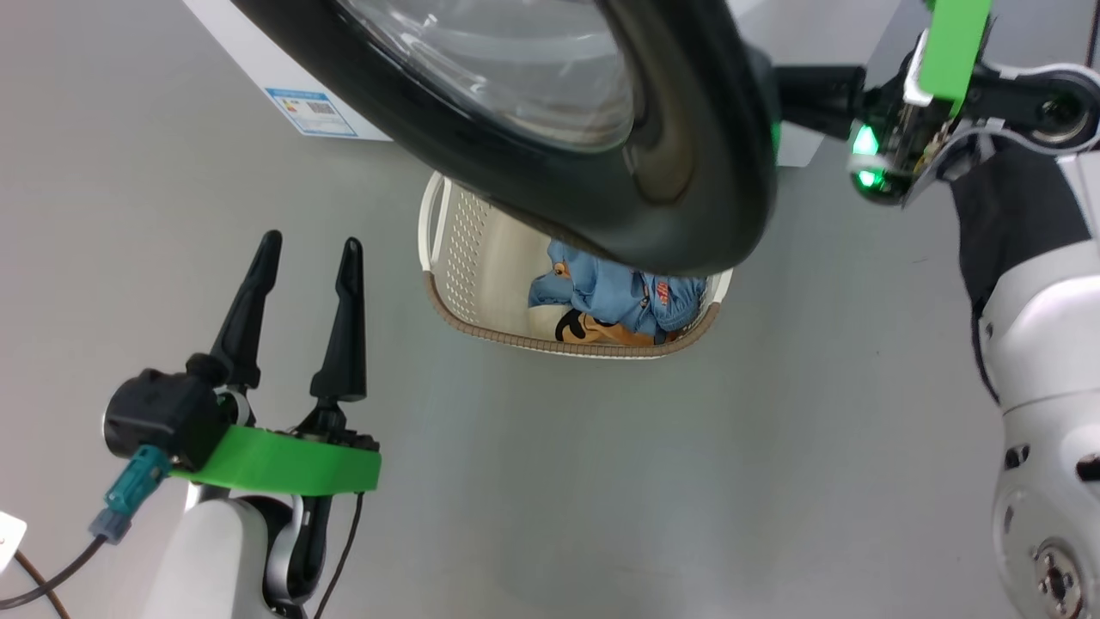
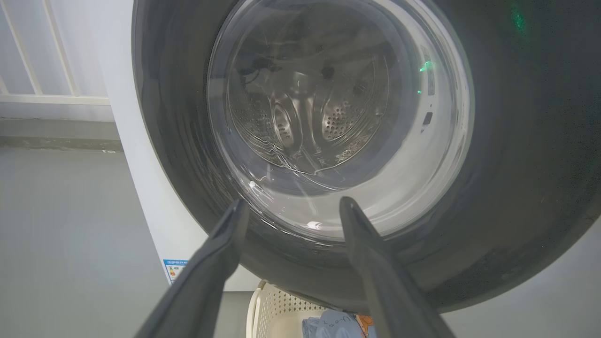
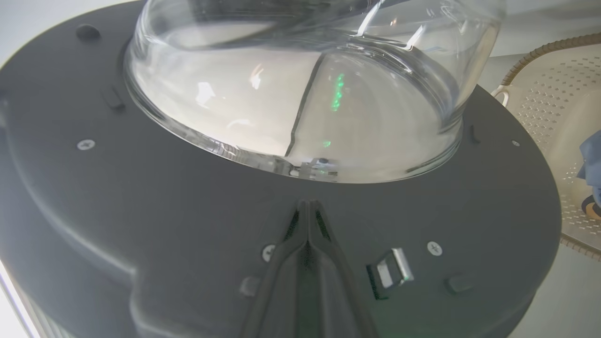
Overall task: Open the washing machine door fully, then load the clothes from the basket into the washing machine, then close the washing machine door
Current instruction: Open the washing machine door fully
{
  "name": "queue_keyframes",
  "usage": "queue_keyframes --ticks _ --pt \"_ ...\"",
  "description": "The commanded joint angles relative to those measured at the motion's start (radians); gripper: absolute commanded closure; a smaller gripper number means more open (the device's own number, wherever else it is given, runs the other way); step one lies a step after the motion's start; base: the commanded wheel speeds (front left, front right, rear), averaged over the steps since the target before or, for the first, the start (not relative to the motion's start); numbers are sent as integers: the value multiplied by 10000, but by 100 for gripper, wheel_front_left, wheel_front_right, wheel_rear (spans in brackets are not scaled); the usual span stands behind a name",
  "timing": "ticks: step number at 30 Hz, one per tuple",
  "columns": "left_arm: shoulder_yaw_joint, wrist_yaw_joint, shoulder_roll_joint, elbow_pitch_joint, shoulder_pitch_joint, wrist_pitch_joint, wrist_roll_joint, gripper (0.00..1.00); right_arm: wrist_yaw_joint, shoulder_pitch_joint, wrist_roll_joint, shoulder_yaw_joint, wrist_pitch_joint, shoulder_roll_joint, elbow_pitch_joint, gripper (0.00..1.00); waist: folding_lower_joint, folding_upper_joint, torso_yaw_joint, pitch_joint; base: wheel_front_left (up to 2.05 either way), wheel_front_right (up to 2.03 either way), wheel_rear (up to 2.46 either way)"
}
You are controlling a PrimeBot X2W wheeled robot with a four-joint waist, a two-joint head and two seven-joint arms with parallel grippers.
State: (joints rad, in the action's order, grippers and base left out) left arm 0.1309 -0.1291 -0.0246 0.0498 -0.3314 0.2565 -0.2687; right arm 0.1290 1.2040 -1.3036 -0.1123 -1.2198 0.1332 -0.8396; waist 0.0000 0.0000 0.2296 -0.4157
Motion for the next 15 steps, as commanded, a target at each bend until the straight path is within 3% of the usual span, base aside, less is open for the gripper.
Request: queue_keyframes --ticks 1,9,15 --pt "-374 -16 -256 -303 108 53 96 0 17 -363 34 107 -338 -402 582 100 0 0 9 128 0 0 0" --pt "-369 -16 -256 -316 196 53 176 0 17 -1888 -550 547 -1110 -815 2171 100 0 0 -27 430 0 0 0" --pt "-339 -16 -256 -329 185 53 159 0 17 -2795 -2192 2279 -492 -826 2966 100 0 0 9 548 0 0 0"
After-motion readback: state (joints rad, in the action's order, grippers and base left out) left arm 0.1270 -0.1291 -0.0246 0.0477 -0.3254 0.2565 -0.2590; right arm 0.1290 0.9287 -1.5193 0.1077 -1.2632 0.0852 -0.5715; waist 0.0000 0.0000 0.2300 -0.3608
